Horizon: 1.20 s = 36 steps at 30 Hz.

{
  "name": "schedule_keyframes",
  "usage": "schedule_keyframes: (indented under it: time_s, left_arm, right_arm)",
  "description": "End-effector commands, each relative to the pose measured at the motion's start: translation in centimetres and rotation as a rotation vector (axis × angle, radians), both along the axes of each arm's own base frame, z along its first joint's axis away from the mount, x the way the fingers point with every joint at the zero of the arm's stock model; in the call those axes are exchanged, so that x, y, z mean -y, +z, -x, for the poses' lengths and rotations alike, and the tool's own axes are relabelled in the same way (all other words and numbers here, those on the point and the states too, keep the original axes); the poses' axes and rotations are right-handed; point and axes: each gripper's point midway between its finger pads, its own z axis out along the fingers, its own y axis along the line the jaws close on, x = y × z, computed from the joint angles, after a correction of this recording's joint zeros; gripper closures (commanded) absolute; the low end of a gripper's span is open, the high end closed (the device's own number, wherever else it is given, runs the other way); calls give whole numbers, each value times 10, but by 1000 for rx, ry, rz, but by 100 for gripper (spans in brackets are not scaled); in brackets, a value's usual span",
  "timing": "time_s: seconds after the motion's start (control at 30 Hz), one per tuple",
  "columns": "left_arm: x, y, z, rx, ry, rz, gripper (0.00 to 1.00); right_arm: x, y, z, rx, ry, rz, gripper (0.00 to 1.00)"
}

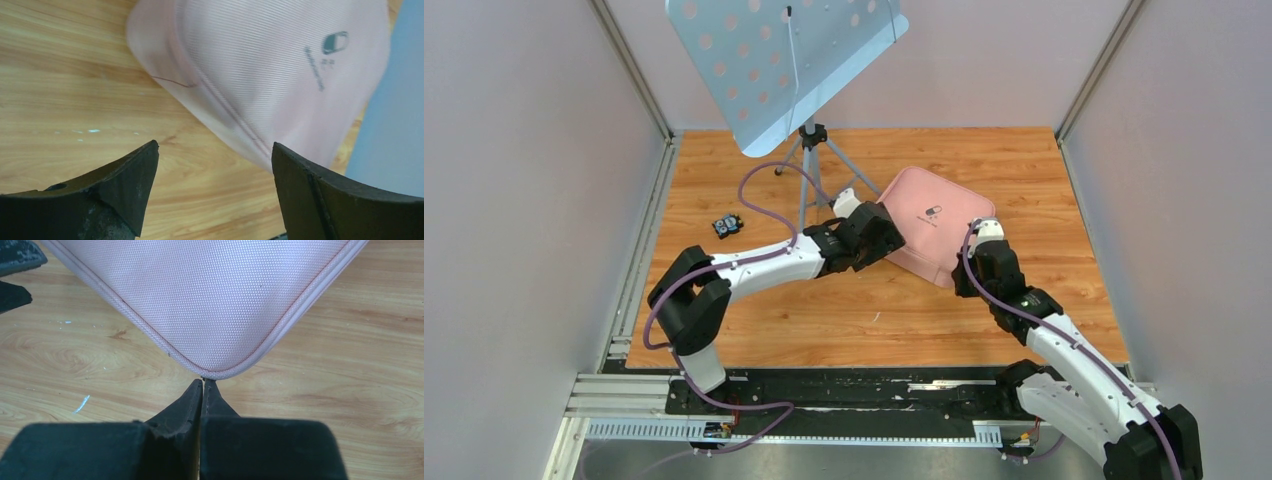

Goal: Organize the medicine kit
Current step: Zip the medicine box at the center of the board.

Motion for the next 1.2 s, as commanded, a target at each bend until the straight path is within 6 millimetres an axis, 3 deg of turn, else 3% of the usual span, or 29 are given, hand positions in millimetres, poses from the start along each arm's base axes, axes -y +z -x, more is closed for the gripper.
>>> schedule_keyframes:
  time_s: [0.0, 0.1, 0.23, 0.43, 0.6, 0.8, 0.93, 1.0, 1.07, 1.17]
  left_arm:
    - [37, 38, -11, 15, 26, 168, 9]
    - [64, 36, -10, -25, 5, 221, 11]
    - [83, 40, -4, -13, -10, 230, 14]
    - [86, 16, 12, -99, 5, 245, 16]
    - [97, 8, 16, -136, 14, 270, 22]
    - [114, -19, 20, -220, 16, 288, 38]
    - [113, -27, 21, -230, 33, 286, 51]
    - [110, -30, 21, -231, 42, 284, 64]
    - [109, -33, 23, -238, 44, 284, 93]
    - [106, -36, 26, -244, 41, 280, 100]
  right_arm:
    - [-17, 33, -17, 128, 45, -81, 100]
    - [-18, 32, -16, 129, 56, -80, 100]
    - [-18, 35, -15, 139, 64, -83, 100]
    - [-22, 37, -15, 137, 80, -95, 100]
    - [-28, 35, -14, 119, 97, -114, 100]
    - [-29, 33, -14, 113, 104, -111, 100]
    - [-28, 32, -13, 116, 109, -105, 100]
    - [-28, 33, -13, 119, 110, -107, 100]
    - [-28, 33, -13, 119, 110, -106, 100]
    - [-27, 32, -12, 119, 114, -99, 100]
